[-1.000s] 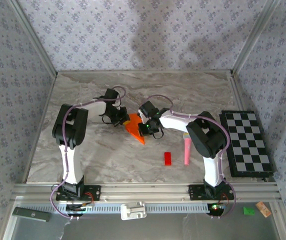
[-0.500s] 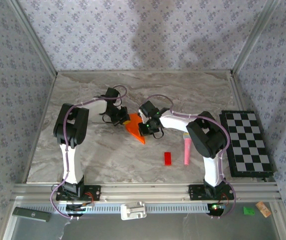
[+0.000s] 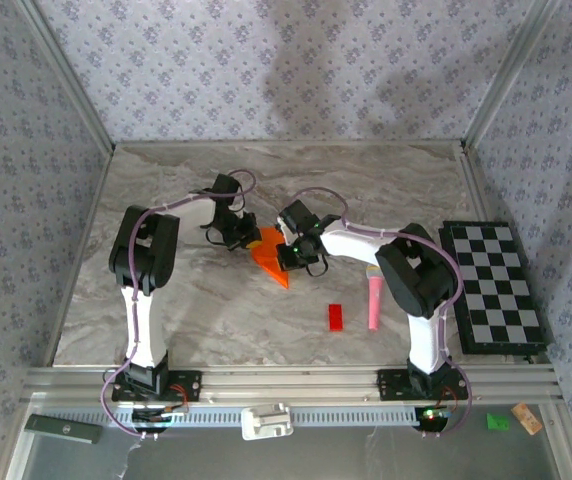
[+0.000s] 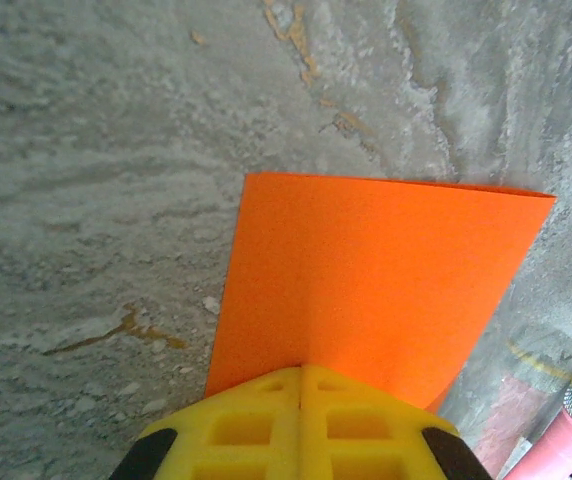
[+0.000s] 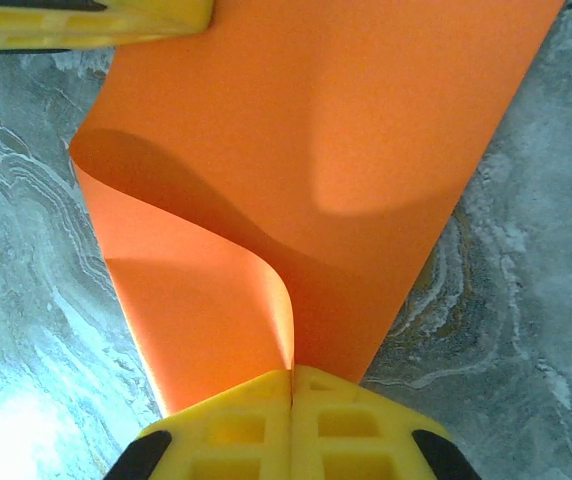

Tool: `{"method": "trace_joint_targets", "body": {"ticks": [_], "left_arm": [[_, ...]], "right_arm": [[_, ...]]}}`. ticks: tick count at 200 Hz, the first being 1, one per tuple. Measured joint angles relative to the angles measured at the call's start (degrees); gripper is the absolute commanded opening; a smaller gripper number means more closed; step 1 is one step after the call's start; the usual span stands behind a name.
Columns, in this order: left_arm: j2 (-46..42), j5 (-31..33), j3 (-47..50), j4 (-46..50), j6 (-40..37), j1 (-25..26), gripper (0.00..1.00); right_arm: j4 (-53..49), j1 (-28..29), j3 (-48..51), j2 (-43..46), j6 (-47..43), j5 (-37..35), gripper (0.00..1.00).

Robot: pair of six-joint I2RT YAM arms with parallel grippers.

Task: Fold a paper plane with a square sheet of paper (pick it up from the middle)
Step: Third fold the triangle at the center of the table.

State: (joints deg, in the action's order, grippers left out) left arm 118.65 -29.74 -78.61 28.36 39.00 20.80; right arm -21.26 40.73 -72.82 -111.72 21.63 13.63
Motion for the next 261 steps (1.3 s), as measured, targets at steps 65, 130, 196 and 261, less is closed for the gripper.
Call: {"method": "trace_joint_targets", "body": {"ticks": [65,130,196,261], "left_arm": [[0.2,0.2,-0.3,0.2,-0.2,0.2,0.0],[0.3,0.2,-0.5,0.2,-0.3,0.3,0.0],[0.3,0.7,-1.5,1.5,-0.4,0.3,0.03],[-8.0,2.5,-1.0,0.3,3.1,0.2,0.23]], "right_arm": [[-0.2,0.0,0.0,0.0,0.0,-0.9,0.0],[-0.5,0.0,0.0,0.0,0.0,-1.0,0.0],[-1.2,0.0,-0.2,-0.9,0.0,-1.4,0.0],[-1.5,0.0,-0.6,-1.2,0.0,-1.4,0.0]]}}
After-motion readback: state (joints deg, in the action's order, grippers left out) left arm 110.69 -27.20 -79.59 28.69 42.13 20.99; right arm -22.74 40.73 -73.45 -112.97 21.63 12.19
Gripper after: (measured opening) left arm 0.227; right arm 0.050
